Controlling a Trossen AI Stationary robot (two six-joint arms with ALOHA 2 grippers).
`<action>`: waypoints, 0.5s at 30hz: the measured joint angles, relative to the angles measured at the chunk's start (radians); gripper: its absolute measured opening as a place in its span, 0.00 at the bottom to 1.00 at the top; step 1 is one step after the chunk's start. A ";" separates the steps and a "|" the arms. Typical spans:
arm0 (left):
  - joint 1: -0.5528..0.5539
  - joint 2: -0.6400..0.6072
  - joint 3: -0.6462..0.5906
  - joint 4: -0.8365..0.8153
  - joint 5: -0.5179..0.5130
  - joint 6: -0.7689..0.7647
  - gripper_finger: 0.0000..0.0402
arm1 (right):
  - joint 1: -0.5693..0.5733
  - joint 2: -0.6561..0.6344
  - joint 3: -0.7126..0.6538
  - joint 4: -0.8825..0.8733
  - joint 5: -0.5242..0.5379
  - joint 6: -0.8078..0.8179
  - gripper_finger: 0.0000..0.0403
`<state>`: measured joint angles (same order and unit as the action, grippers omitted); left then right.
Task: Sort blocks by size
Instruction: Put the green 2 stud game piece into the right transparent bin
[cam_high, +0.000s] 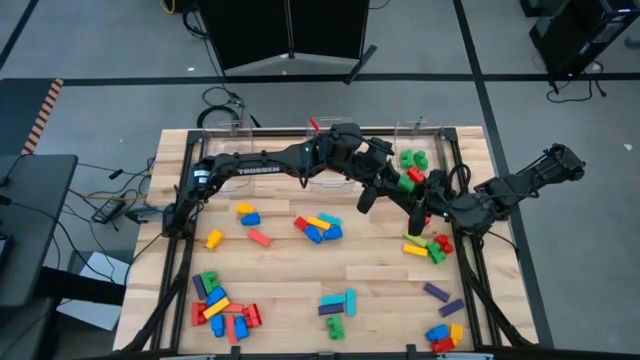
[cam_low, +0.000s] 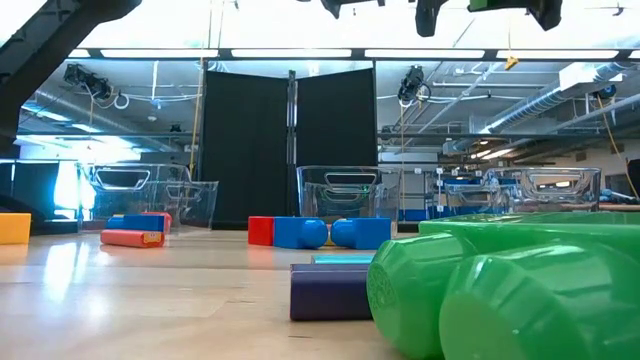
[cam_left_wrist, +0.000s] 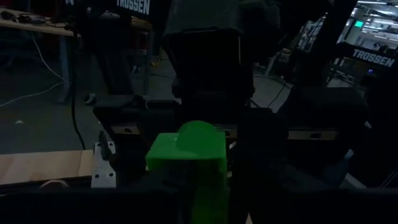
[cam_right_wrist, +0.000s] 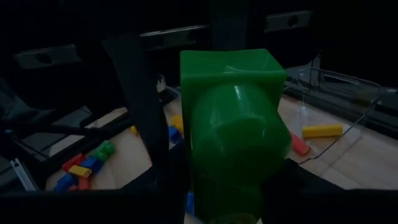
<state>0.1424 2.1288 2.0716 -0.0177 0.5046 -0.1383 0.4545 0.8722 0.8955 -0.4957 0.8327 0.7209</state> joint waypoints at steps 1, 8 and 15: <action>0.002 0.000 0.000 0.000 -0.001 0.000 0.32 | 0.000 0.000 0.000 0.000 0.002 0.001 0.36; 0.052 -0.002 0.000 0.001 0.082 -0.023 0.33 | 0.000 -0.031 -0.002 -0.004 0.014 0.001 0.36; 0.111 -0.002 0.000 -0.027 0.186 -0.101 0.33 | 0.000 -0.084 -0.002 -0.028 0.013 0.004 0.36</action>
<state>0.2538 2.1273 2.0716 -0.0444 0.6903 -0.2390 0.4545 0.7883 0.8940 -0.5240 0.8455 0.7253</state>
